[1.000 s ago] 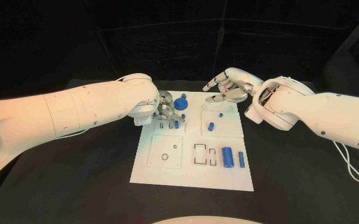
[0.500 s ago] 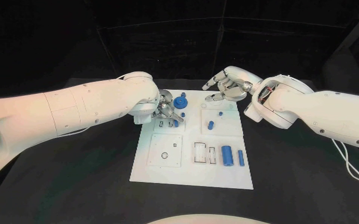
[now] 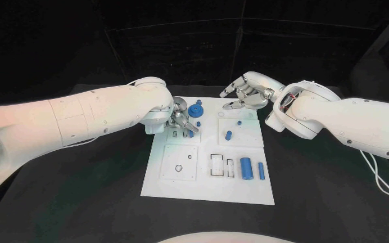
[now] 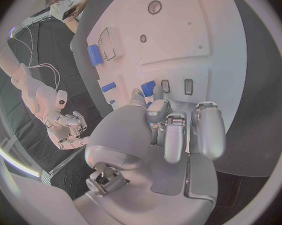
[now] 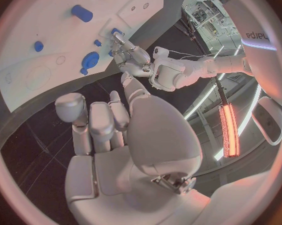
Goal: Assemble the parts on the task board
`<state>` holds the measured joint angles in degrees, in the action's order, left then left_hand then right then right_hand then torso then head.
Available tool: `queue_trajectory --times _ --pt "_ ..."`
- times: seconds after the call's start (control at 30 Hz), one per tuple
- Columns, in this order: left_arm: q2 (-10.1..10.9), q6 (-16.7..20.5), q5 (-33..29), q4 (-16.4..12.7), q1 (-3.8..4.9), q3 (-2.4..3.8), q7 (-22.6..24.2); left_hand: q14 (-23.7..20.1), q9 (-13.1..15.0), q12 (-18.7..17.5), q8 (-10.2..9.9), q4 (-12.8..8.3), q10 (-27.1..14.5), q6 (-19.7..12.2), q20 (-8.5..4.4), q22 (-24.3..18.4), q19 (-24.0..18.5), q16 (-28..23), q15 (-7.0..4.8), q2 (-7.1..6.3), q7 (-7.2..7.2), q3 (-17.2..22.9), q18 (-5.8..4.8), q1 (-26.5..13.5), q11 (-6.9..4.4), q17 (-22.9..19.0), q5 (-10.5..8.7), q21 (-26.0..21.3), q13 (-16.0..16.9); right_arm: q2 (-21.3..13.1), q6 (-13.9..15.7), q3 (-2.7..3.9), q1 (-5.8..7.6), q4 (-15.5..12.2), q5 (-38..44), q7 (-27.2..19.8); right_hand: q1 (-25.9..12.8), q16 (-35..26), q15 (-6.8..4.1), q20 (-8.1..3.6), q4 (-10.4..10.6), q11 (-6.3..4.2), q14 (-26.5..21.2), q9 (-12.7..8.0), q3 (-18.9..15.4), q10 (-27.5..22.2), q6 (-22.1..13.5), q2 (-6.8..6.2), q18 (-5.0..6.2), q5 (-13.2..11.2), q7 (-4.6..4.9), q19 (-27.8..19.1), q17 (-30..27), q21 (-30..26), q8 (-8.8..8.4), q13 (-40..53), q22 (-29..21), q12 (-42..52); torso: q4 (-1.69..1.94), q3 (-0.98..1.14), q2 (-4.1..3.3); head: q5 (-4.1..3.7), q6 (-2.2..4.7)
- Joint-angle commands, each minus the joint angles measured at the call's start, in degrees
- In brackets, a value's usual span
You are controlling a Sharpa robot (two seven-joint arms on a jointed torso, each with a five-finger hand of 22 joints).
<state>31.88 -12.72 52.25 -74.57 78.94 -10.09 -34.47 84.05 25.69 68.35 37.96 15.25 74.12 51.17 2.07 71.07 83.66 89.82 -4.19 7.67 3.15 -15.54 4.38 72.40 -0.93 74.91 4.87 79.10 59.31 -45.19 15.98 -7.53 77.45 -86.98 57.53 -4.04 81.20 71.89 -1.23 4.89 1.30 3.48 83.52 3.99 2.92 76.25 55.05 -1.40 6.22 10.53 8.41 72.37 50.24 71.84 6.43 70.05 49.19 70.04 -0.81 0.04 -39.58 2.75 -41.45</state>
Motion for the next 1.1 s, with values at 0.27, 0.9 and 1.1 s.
queue_trajectory --times 0.27,0.9,1.1 --pt "-0.6 -0.8 0.3 0.1 0.06 0.03 -0.5 6.0 0.3 0.3 0.3 -0.2 0.3 -0.6 -0.35 0.3 0.2 0.2 -0.32 0.26 0.09 1.4 -0.72 1.4 0.0 15.1 0.37 0.5 0.1 0.1 -0.6 0.03 0.14 -0.1 0.2 0.2 -0.6 -0.2 0.03 0.0 0.1 -0.07 -0.3 -0.1 -0.2 -0.3 -0.3 0.17 1.15 0.2 0.22 -0.4 0.0 -0.2 -0.21 0.1 0.1 0.1 0.05 0.0 -0.01 0.07 -0.16" --pt "-0.3 0.2 0.3 -0.1 0.05 0.03 0.9 6.0 0.0 -0.7 -1.6 -5.2 -0.4 -2.0 -0.89 0.6 0.1 0.2 -0.91 1.5 -0.47 13.1 -0.7 11.0 -0.6 15.1 3.53 0.5 -0.4 0.3 -1.0 0.03 0.14 0.1 0.2 0.3 -0.6 -0.2 0.02 -0.01 0.1 -0.08 -0.2 0.0 -0.2 -0.2 -0.3 0.22 1.14 0.3 0.21 -0.3 0.0 -0.3 -0.2 0.1 0.1 0.1 0.02 -0.05 -0.04 0.09 -0.3" --pt "0.9 3.5 -2.0 -1.0 0.03 0.03 2.8 6.0 1.0 -1.6 -1.3 -4.5 0.1 -1.7 -0.67 0.3 -0.1 0.2 -0.85 -7.03 -0.56 36.2 -0.53 8.1 0.79 15.1 5.36 0.0 -0.9 0.4 -1.2 0.03 0.14 0.3 0.2 0.4 -0.6 -0.2 0.02 -0.01 0.1 -0.08 -0.2 0.0 -0.2 -0.2 -0.3 0.24 1.14 0.3 0.21 -0.3 0.0 -0.3 -0.2 0.1 0.1 0.1 0.08 -0.03 -0.03 -0.03 -0.33"
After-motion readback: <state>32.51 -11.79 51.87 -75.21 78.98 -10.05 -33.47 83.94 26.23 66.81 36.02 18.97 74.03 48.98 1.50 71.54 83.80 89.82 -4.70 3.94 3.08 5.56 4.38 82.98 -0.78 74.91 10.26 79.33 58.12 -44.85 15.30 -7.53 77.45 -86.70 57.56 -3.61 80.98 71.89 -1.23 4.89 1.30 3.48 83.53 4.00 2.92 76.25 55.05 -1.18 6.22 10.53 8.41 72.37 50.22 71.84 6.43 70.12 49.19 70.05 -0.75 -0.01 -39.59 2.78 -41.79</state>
